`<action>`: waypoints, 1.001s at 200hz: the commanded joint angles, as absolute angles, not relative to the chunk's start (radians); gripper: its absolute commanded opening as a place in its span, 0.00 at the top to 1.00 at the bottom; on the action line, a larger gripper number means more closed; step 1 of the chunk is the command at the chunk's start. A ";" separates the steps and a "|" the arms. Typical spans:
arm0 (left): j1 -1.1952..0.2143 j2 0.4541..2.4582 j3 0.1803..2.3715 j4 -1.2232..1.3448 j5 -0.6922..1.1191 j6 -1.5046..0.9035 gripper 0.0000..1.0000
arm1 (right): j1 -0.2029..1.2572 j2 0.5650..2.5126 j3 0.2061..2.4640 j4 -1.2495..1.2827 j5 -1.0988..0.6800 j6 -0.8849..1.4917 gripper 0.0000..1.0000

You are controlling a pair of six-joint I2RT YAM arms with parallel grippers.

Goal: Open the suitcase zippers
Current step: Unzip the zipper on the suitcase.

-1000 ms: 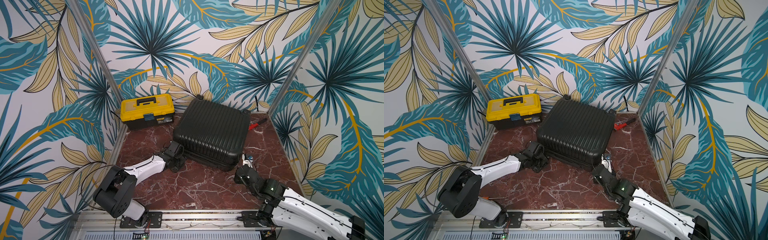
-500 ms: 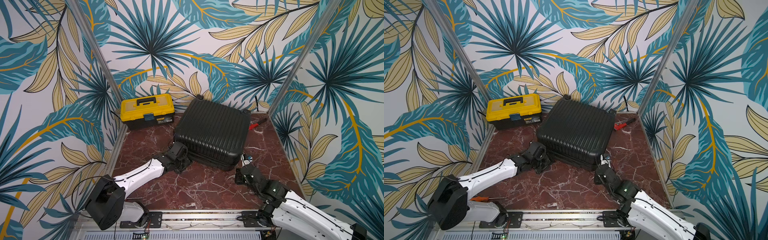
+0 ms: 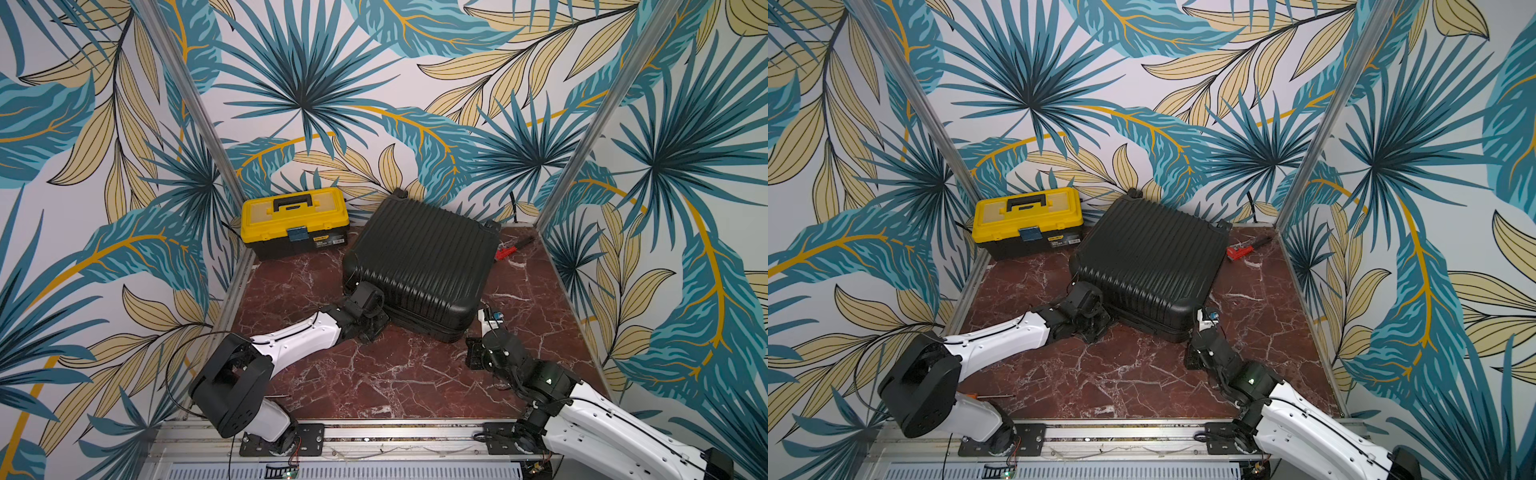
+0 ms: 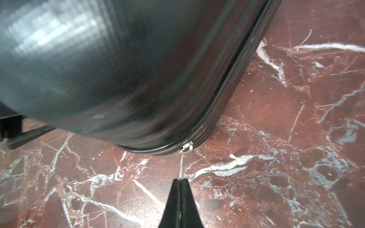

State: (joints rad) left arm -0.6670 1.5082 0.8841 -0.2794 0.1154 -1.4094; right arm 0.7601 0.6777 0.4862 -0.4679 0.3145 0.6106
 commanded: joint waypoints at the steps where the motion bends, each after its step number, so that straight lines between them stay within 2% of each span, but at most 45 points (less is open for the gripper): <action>1: -0.666 1.506 0.913 -0.203 0.096 -1.429 0.46 | 0.768 0.656 0.457 -0.419 0.253 0.636 1.00; 40: -0.665 1.470 0.892 -0.184 0.068 -1.442 0.47 | 0.770 0.620 0.435 -0.424 0.250 0.646 1.00; 56: -0.662 1.507 0.899 -0.184 0.084 -1.452 0.46 | 0.770 0.627 0.430 -0.408 0.239 0.652 1.00; 92: -0.655 1.606 0.928 -0.171 0.070 -1.462 0.36 | 0.790 0.656 0.423 -0.376 0.216 0.672 1.00; 121: -0.648 1.652 0.934 -0.170 0.043 -1.472 0.38 | 0.795 0.642 0.413 -0.382 0.222 0.680 1.00; 159: -0.644 1.631 0.923 -0.170 0.018 -1.461 0.62 | 0.795 0.608 0.417 -0.430 0.276 0.665 1.00; 193: -0.618 1.656 0.934 -0.172 0.051 -1.460 1.00 | 0.795 0.625 0.428 -0.471 0.342 0.663 1.00; 200: -0.613 1.661 0.933 -0.172 0.061 -1.462 1.00 | 0.795 0.634 0.432 -0.482 0.359 0.664 1.00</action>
State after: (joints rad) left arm -0.6434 1.6299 0.9260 -0.1612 0.0753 -1.5047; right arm 0.7876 0.6247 0.4355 -0.3939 0.2951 0.6655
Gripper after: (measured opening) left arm 0.051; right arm 0.050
